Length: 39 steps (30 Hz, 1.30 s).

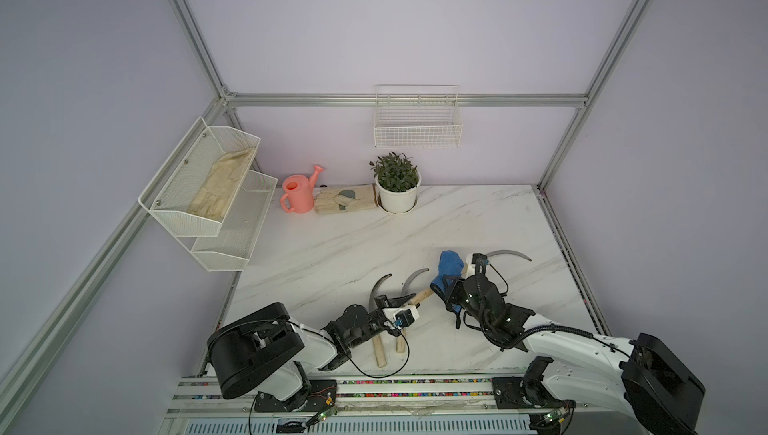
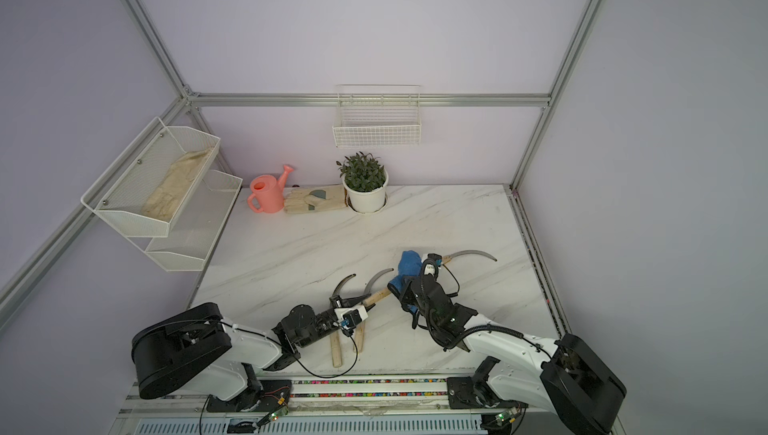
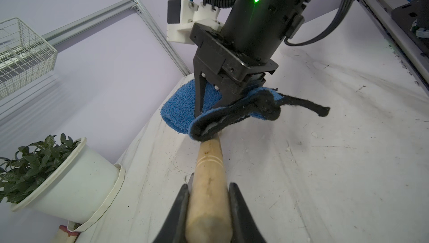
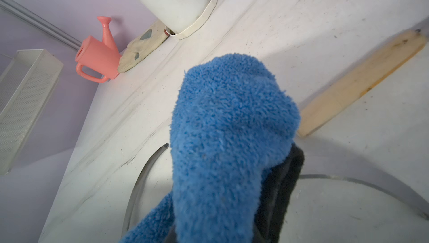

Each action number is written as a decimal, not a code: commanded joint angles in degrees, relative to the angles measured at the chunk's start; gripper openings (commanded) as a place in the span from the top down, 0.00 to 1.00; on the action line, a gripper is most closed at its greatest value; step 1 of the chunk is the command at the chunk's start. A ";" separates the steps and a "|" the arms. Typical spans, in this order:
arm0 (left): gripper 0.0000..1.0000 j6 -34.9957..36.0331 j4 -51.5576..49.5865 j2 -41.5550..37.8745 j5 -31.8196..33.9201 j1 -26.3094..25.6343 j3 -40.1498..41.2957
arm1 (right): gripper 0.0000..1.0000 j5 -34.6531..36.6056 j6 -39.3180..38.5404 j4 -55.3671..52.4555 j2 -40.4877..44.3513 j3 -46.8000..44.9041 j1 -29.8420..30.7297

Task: Wipe small sickles with rags
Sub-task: Wipe the small sickle.

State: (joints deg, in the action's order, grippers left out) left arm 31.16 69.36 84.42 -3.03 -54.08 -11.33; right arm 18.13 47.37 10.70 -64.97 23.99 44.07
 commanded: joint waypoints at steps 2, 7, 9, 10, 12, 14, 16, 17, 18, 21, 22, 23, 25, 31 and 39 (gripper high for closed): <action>1.00 1.45 4.86 -0.56 1.53 0.21 0.86 | 1.00 4.05 4.77 -7.11 -1.04 -0.16 0.95; 1.00 1.21 4.90 -1.10 1.46 0.21 1.14 | 1.00 9.10 12.26 -13.37 1.85 -4.52 -3.43; 1.00 1.21 4.90 -1.10 1.45 0.21 1.15 | 1.00 7.38 13.27 -13.55 3.39 -7.11 -6.70; 1.00 1.20 4.90 -1.10 1.55 0.21 1.14 | 1.00 6.88 13.71 -13.72 4.13 -8.16 -7.76; 1.00 1.22 4.90 -1.10 1.62 0.22 1.14 | 1.00 6.55 14.47 -15.21 5.76 -9.82 -9.92; 1.00 1.16 4.90 -1.19 1.71 0.25 1.19 | 1.00 6.65 14.85 -17.09 7.17 -10.41 -10.87; 1.00 1.12 4.90 -1.28 1.63 0.21 1.23 | 1.00 6.59 14.68 -18.30 8.54 -10.64 -11.11; 1.00 1.01 4.90 -1.42 1.58 0.21 1.18 | 1.00 6.19 14.23 -18.39 8.99 -10.48 -11.12; 1.00 1.08 4.90 -1.38 1.53 0.16 1.23 | 1.00 5.51 13.56 -18.31 9.23 -10.18 -11.12; 1.00 1.05 4.90 -1.39 1.28 0.21 1.22 | 1.00 1.34 9.92 -14.00 9.08 -9.32 -11.12; 1.00 1.06 4.90 -1.42 1.21 0.20 1.31 | 1.00 0.16 8.45 -11.93 8.90 -9.15 -11.06; 1.00 1.06 4.87 -1.37 1.18 0.21 1.31 | 1.00 -1.18 6.11 -10.18 8.98 -8.68 -11.07; 1.00 1.07 4.90 -1.45 1.19 0.21 1.28 | 1.00 -3.29 4.20 -8.39 9.83 -7.90 -11.12; 1.00 1.27 4.90 -1.38 1.39 0.21 1.23 | 1.00 0.27 4.58 -15.71 21.58 -7.61 -11.11; 1.00 1.45 4.90 -1.03 1.03 0.12 1.14 | 1.00 2.48 5.47 -21.65 37.05 -7.99 -11.12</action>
State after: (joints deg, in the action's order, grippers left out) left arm 31.35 69.82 84.36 -1.83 -54.06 -11.33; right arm 19.77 53.10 -9.30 -28.88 15.03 33.10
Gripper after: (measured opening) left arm 0.229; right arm 0.200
